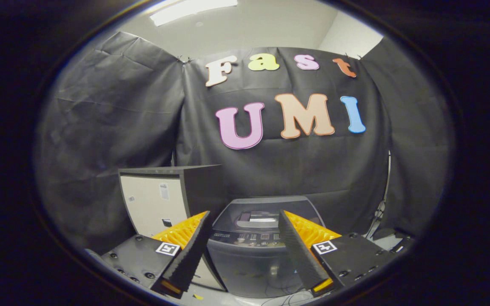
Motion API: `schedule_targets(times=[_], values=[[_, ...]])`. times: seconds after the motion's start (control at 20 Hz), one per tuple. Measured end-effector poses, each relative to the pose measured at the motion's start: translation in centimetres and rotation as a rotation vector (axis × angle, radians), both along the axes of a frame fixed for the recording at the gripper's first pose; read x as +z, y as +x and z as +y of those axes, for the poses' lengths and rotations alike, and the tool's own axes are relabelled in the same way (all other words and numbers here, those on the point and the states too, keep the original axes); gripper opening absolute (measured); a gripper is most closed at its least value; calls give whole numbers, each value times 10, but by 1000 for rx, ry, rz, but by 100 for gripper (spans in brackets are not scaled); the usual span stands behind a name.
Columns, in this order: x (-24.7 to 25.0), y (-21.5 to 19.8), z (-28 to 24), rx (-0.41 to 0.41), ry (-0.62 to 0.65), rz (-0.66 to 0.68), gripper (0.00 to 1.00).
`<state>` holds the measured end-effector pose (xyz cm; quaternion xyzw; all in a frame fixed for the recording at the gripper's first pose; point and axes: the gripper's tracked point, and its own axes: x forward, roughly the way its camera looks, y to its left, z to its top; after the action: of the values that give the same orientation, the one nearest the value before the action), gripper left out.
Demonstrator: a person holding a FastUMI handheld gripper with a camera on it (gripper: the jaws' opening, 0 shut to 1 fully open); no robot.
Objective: Put the clothes into the washing machine and then close the washing machine lid.
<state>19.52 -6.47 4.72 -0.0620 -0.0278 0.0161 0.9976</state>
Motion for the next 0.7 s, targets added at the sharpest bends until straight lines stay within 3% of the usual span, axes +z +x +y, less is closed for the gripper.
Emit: schedule_targets(times=[0.7], values=[[9, -4, 0, 7, 38, -16, 97]])
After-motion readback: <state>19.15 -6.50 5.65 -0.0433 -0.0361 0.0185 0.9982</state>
